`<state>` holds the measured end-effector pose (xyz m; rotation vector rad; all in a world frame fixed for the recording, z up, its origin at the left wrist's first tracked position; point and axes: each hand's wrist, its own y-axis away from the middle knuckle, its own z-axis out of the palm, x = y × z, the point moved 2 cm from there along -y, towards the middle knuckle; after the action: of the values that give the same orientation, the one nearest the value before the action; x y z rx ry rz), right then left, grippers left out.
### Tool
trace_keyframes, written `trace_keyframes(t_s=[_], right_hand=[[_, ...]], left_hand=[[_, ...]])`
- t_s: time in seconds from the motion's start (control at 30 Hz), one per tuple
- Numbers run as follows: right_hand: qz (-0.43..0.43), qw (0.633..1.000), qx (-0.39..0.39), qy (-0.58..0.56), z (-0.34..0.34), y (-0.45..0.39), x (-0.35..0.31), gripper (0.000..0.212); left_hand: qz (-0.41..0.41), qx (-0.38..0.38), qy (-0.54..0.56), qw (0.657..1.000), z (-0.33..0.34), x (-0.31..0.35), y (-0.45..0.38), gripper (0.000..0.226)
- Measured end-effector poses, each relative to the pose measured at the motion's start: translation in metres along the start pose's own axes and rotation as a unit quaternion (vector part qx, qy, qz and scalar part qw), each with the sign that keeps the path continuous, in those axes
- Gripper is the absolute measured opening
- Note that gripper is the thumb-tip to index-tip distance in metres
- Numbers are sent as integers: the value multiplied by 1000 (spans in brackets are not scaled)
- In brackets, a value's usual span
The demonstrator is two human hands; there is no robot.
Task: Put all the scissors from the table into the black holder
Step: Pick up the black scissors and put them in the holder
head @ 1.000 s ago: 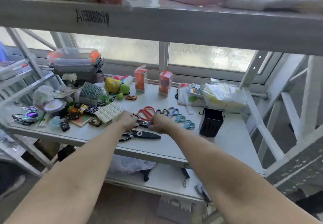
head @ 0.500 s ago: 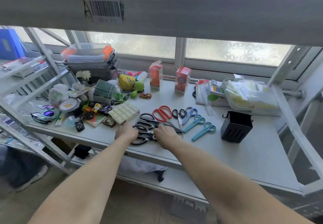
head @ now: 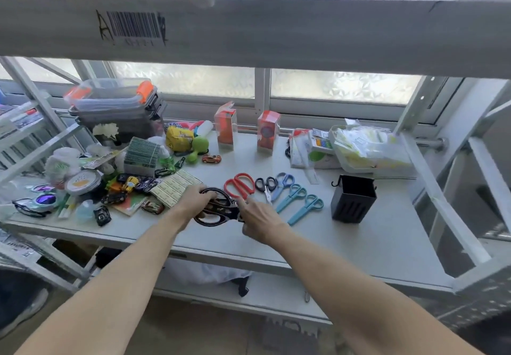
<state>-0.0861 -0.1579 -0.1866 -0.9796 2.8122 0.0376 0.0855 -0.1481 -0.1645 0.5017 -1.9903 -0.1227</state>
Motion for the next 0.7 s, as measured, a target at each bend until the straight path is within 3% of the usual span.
trace_keyframes(t_s=[0.13, 0.2, 0.33, 0.4, 0.47, 0.53, 0.63, 0.7], right_hand=[[53, 994, 76, -56, -13, 10, 16, 41], [71, 989, 112, -65, -23, 16, 27, 30], [124, 975, 172, -63, -51, 35, 66, 14], [137, 963, 216, -86, -71, 48, 91, 16], [137, 941, 279, -134, -92, 63, 111, 19], [152, 910, 335, -193, -112, 77, 130, 18], [188, 875, 384, -226, -131, 92, 157, 15], [215, 869, 387, -219, -134, 97, 171, 13]], left_hand=[[58, -70, -14, 996, 11, 62, 10, 18], [90, -125, -60, 986, 16, 92, 17, 11], [140, -228, -70, 961, 23, 140, 28, 41], [165, -235, 1, 958, 31, 157, 29, 50], [169, -188, 62, 966, 48, 163, 22, 41], [154, -143, 49, 976, 75, 159, 14, 34], [121, -185, -16, 975, 126, 146, 12, 39], [110, -232, -48, 965, 159, 139, 16, 54]])
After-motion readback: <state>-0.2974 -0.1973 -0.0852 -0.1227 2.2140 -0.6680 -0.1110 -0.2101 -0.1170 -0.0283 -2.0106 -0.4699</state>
